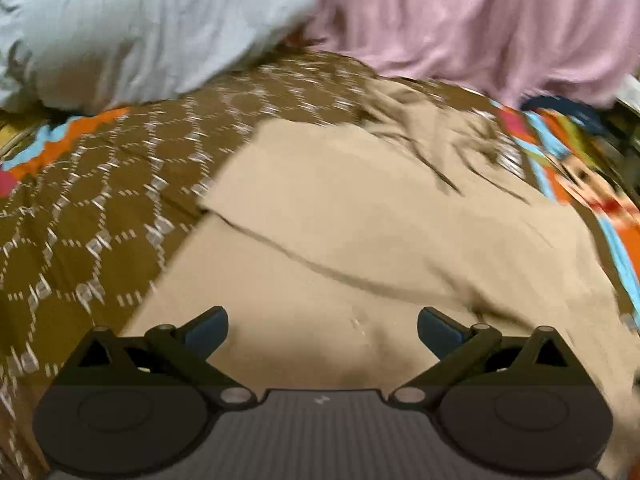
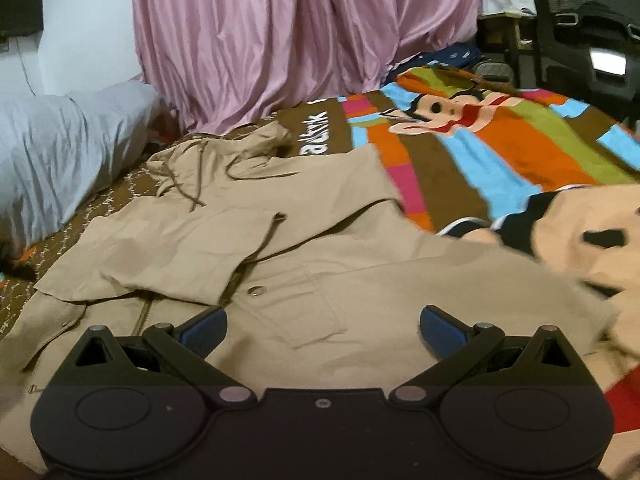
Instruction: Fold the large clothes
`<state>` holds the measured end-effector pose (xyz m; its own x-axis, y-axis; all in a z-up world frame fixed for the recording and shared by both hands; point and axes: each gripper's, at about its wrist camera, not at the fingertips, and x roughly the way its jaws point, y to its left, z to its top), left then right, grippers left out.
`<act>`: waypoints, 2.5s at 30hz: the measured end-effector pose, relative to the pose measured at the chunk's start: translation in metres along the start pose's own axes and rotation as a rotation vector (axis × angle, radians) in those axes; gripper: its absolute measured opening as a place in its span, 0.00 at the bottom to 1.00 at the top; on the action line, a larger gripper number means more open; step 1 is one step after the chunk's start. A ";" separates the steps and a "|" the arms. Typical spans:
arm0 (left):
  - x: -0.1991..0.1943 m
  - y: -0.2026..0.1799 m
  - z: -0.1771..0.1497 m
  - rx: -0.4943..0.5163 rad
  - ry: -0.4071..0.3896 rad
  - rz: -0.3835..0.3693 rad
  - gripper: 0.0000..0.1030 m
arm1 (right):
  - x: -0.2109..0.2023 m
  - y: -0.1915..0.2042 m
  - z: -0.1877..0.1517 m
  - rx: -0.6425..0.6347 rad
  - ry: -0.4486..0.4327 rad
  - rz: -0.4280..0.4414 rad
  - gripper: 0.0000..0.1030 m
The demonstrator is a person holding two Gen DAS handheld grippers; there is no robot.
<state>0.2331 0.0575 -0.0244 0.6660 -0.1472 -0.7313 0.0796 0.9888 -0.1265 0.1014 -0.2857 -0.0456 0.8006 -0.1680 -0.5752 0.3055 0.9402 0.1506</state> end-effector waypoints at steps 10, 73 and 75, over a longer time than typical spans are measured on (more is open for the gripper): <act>-0.072 -0.046 -0.090 0.506 -0.048 -0.059 0.99 | -0.039 -0.070 0.034 -0.163 0.250 0.030 0.99; -0.107 0.027 0.010 0.340 0.050 -0.140 0.98 | -0.152 -0.107 0.109 -0.062 0.127 0.127 0.91; -0.090 0.024 0.045 0.325 -0.001 -0.118 0.98 | -0.138 -0.088 0.134 -0.147 0.113 0.161 0.99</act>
<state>0.2088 0.0958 0.0682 0.6389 -0.2616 -0.7234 0.3887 0.9213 0.0101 0.0329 -0.3855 0.1286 0.7675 0.0135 -0.6409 0.0941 0.9866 0.1336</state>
